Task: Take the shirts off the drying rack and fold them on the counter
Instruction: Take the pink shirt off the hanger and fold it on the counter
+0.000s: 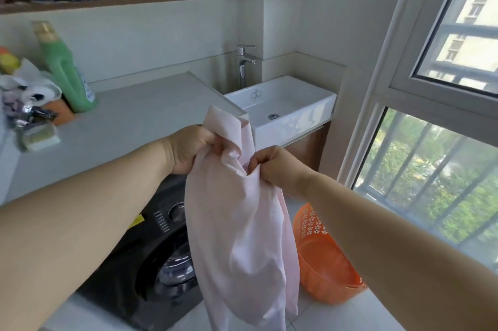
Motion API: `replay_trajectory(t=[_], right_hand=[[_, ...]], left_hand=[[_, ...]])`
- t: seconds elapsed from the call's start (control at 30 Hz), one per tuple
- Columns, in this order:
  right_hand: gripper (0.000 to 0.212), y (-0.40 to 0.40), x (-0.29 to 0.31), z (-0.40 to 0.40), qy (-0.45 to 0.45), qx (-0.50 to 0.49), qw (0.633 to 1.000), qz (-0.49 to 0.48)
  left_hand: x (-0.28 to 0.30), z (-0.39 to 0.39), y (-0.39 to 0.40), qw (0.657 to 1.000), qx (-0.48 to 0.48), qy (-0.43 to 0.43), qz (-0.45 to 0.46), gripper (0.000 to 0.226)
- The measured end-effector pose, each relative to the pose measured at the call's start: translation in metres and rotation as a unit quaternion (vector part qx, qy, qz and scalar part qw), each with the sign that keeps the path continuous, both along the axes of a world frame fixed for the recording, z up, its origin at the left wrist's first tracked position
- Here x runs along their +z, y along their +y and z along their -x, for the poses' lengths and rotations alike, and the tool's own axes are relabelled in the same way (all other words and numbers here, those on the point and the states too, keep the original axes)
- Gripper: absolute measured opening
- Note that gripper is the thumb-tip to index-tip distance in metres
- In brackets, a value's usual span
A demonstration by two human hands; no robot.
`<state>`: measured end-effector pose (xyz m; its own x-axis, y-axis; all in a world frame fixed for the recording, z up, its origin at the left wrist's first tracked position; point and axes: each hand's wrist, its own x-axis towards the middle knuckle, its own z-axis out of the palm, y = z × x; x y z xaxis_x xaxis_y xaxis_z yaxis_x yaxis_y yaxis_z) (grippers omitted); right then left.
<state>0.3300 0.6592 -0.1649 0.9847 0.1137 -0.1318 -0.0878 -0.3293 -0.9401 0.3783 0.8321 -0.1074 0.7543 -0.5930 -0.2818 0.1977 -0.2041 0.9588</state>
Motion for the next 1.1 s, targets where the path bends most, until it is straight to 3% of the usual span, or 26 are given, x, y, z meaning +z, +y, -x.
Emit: replay_trajectory(t=[0.13, 0.27, 0.37, 0.5, 0.63, 0.7, 0.8, 0.93, 1.0, 1.1], right_hand=[[0.031, 0.010, -0.003, 0.003, 0.034, 0.022, 0.996, 0.083], [0.046, 0.019, -0.008, 0.012, 0.043, 0.006, 0.977, 0.209], [0.026, 0.028, 0.002, 0.010, 0.053, -0.011, 0.954, 0.294], [0.021, 0.037, 0.008, 0.008, 0.071, -0.027, 0.925, 0.371], [0.007, 0.049, 0.003, 0.011, 0.151, -0.011, 0.922, 0.357], [0.018, 0.054, -0.001, 0.009, 0.155, -0.028, 0.940, 0.304], [0.009, 0.056, -0.002, 0.006, 0.124, -0.001, 0.951, 0.284], [0.031, 0.048, -0.009, -0.002, 0.062, 0.067, 0.930, 0.357], [0.031, 0.037, -0.009, -0.008, -0.003, 0.019, 0.935, 0.354], [0.031, 0.005, 0.003, -0.023, -0.084, -0.121, 0.953, 0.265]], left_hand=[[0.011, -0.001, 0.016, 0.998, 0.056, -0.028, 0.025, 0.021], [0.014, -0.019, 0.043, 0.984, 0.168, -0.065, 0.017, 0.032], [0.006, -0.029, 0.065, 0.960, 0.257, -0.106, -0.026, 0.029], [0.008, -0.029, 0.083, 0.940, 0.313, -0.132, -0.037, 0.012], [0.016, -0.027, 0.097, 0.944, 0.300, -0.140, 0.004, 0.020], [0.017, -0.025, 0.104, 0.946, 0.291, -0.140, 0.019, 0.019], [0.019, -0.021, 0.112, 0.943, 0.302, -0.138, 0.026, 0.036], [0.021, -0.015, 0.110, 0.930, 0.339, -0.140, 0.018, 0.022], [0.019, -0.011, 0.103, 0.919, 0.363, -0.155, 0.007, 0.020], [0.016, -0.005, 0.094, 0.896, 0.384, -0.216, -0.057, 0.026]])
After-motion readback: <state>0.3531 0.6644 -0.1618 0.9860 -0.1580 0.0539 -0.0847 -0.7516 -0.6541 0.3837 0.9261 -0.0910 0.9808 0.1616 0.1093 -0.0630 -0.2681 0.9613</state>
